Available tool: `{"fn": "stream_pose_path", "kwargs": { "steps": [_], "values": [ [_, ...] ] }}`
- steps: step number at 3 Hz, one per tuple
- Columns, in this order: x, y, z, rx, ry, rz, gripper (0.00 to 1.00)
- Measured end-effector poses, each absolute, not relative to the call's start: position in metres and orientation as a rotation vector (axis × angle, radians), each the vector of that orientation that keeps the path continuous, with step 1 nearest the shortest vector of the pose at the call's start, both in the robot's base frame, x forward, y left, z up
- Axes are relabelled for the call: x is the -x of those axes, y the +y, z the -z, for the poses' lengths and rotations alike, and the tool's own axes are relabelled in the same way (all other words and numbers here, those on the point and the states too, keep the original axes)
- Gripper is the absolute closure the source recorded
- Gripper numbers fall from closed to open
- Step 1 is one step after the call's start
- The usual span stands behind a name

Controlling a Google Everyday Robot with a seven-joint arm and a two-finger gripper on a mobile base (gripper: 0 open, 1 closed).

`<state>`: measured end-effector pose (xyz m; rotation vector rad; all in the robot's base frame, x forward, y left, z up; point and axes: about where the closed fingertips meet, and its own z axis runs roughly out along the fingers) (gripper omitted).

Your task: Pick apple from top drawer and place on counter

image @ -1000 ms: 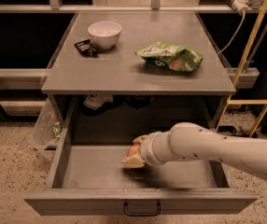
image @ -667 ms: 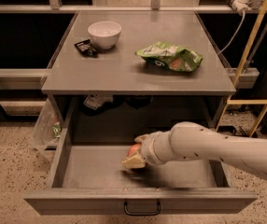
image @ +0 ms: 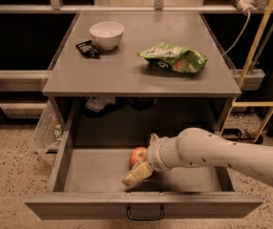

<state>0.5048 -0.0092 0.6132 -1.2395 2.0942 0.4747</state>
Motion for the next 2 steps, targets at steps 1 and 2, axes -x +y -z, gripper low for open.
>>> {"fn": "stream_pose_path", "kwargs": {
  "steps": [1,2],
  "values": [
    [-0.5025,-0.0122,-0.6124,1.233,2.097,-0.474,0.14],
    [-0.5025,-0.0122,-0.6124,1.233,2.097,-0.474,0.37]
  ]
}}
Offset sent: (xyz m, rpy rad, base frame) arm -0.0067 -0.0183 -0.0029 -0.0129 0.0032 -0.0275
